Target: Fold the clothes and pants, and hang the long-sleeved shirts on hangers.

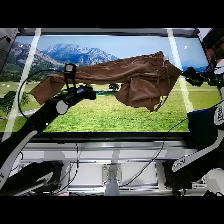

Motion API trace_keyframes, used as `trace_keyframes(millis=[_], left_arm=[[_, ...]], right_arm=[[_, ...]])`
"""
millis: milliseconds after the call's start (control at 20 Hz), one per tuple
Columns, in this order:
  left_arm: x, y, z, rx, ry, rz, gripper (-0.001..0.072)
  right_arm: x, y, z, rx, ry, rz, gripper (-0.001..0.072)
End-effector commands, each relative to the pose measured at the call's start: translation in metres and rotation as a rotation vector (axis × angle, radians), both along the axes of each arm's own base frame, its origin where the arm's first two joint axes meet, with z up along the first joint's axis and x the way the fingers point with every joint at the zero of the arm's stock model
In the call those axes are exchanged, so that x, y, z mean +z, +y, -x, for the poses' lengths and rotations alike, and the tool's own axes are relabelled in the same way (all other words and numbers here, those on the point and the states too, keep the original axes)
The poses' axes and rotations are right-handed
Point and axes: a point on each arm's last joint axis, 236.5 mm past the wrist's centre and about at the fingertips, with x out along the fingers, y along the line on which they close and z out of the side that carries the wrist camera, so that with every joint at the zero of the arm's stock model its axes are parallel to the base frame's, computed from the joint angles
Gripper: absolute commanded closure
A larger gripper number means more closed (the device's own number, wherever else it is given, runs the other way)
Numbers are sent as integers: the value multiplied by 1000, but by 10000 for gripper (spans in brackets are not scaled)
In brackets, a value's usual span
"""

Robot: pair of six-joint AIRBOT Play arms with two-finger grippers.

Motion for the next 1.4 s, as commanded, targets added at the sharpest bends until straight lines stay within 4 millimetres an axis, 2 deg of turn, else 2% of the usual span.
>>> trace_keyframes(millis=[0,150,350,450,550,600,650,700,750,850,900,1000,1200,1350], left_arm=[[-7,-39,34,-85,83,39,688],[-7,-43,36,-94,83,40,688],[-4,-51,41,-66,134,125,688],[-7,-57,45,-83,140,119,687],[-19,-68,52,-107,158,104,678],[-27,-76,55,-118,165,97,603],[-36,-86,58,-127,169,96,344],[-45,-99,60,-121,176,116,-13],[-53,-111,61,-92,194,158,2],[-68,-130,62,0,262,262,2],[-76,-140,65,28,313,296,2],[-84,-167,66,3,352,304,2],[-85,-220,41,-48,356,329,2],[-96,-259,40,-133,427,328,3]], right_arm=[[-14,6,-10,-18,-46,-115,158],[-30,23,-22,-8,-60,-150,153],[-40,26,-37,-16,-79,-62,174],[-37,22,-41,-21,-93,-39,230],[-35,21,-42,-26,-99,-38,299],[-35,21,-42,-26,-99,-38,318],[-36,20,-42,-27,-99,-35,359],[-36,19,-43,-29,-101,-28,402],[-36,19,-44,-30,-103,-20,459],[-35,20,-46,-30,-109,-11,627],[-35,21,-47,-29,-111,-8,676],[-35,24,-47,-23,-111,-9,675],[-35,26,-47,-14,-106,-7,676],[-35,26,-47,-14,-106,-8,676]])
